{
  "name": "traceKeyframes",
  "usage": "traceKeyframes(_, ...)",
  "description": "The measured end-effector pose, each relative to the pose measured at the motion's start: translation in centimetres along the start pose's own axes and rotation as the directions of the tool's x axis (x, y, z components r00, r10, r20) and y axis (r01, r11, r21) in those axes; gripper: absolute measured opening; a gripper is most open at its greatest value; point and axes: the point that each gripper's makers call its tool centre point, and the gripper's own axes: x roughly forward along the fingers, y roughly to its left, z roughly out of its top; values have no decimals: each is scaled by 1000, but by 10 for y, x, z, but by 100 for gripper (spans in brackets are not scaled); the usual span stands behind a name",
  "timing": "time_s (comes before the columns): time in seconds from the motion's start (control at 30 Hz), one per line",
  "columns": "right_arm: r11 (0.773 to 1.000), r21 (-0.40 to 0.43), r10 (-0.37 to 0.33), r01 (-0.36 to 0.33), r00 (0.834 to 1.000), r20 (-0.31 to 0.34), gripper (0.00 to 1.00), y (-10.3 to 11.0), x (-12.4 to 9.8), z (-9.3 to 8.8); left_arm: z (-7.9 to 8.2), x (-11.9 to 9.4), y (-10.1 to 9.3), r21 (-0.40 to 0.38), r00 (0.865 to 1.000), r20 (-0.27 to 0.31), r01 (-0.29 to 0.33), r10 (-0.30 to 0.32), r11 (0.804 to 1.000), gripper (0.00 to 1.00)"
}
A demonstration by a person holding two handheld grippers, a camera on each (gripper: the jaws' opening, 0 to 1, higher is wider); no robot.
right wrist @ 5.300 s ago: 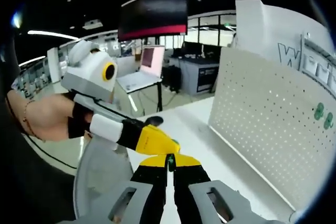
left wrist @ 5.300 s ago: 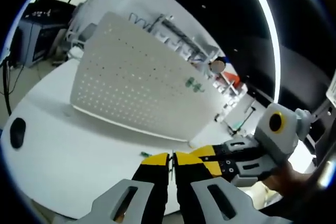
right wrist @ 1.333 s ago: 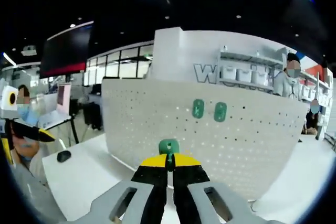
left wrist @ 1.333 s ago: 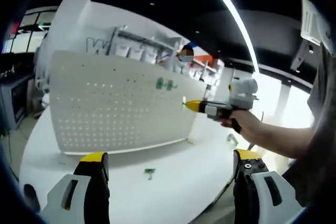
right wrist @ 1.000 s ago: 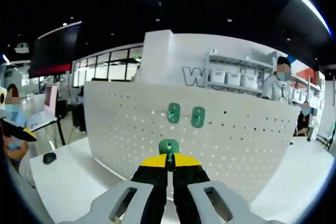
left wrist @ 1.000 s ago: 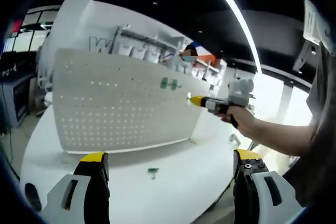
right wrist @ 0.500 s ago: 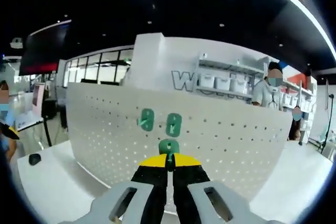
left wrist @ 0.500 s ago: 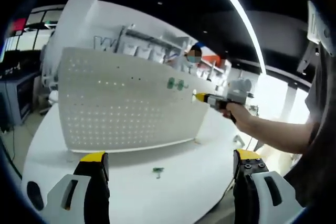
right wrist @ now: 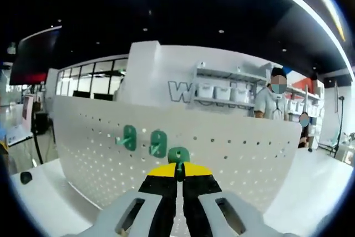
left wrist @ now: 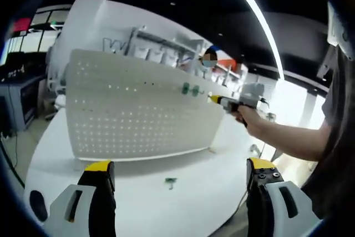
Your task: Insert the hook assembly into the mounting plate slot until the hook locks in place.
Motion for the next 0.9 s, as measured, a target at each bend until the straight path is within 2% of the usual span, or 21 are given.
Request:
traceKeyframes(0.2, 999, 31, -33, 33, 999, 22, 0, -12, 6, 4, -3, 0, 1, -2, 1000, -14, -1, 1, 1000, 100)
traceKeyframes(0.57, 998, 37, -50, 47, 996, 69, 0, -16, 22, 19, -2, 4, 3, -12, 1000, -12, 2, -3, 1000, 100)
traceKeyframes(0.9, 997, 43, -61, 58, 995, 74, 0, -18, 32, 18, -4, 3, 9, -18, 1000, -13, -12, 12, 1000, 100)
